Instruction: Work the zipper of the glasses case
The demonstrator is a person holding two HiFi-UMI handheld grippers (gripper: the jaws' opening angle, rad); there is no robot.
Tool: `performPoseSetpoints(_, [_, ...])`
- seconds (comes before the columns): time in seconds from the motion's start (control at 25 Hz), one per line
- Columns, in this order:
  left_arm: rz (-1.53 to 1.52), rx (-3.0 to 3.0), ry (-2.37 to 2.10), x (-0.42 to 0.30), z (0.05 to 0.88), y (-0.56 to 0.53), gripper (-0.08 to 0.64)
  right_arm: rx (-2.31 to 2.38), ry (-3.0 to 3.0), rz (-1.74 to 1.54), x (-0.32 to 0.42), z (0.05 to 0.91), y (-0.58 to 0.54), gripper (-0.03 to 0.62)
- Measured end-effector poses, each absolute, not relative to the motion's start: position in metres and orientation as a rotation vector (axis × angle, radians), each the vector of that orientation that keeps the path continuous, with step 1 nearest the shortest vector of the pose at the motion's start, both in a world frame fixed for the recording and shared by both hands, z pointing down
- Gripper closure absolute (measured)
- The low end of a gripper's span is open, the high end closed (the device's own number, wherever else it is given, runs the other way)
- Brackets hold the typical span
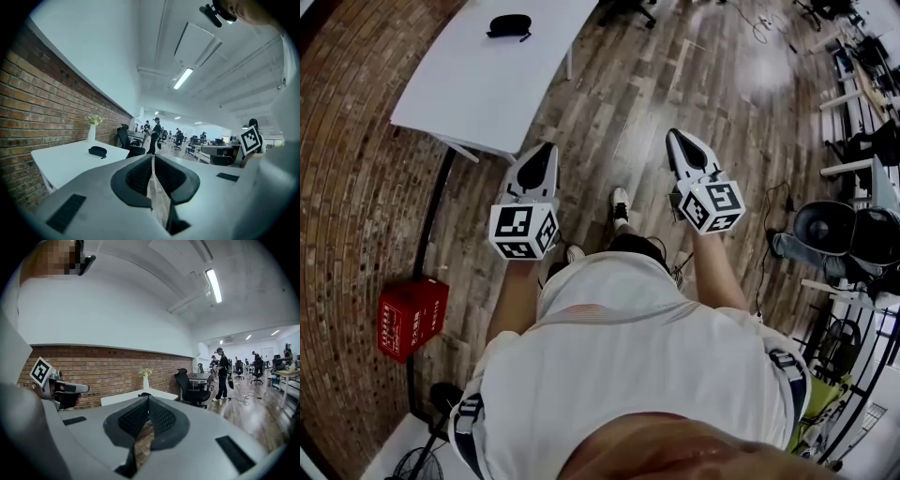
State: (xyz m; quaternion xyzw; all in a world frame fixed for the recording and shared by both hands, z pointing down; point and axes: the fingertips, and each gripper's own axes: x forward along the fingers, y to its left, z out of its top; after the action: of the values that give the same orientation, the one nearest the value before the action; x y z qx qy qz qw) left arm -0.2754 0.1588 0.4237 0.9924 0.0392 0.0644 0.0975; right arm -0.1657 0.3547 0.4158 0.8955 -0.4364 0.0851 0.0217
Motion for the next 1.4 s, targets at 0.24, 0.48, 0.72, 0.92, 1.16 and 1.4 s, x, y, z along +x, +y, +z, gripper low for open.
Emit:
performPoseSetpoints(0.24, [0.215,2.961,0.058,-0.235,0.421,0.143,0.531,2.750,-1.415,0.242,-0.118,0.414,0.335,0.540])
performPoseSetpoints(0.48, [0.231,2.994,0.001,-0.176,0.410,0.138,0.531,2.741,-1.499,0.230,-0.049,0.408,0.322,0.540])
performPoseSetpoints(0.72, [0.236,3.016,-0.068,-0.105,0.397,0.146,0.531,2.701,-1.604,0.216,0.028,0.401,0.318,0.540])
performPoseSetpoints(0.92, [0.227,2.922,-0.134,-0.053,0.399,0.155,0.531,2.665,-1.697,0.232,0.093,0.405,0.322,0.540])
performPoseSetpoints(1.16, [0.267,2.862,-0.281,-0.018,0.414,0.148,0.531,2.611,-1.803,0.293,0.151,0.421,0.312,0.540])
performPoseSetpoints(1.4, [0.300,2.867,-0.342,0.010,0.417,0.132,0.531,2.584,-1.868,0.342,0.182,0.432,0.291,0.540])
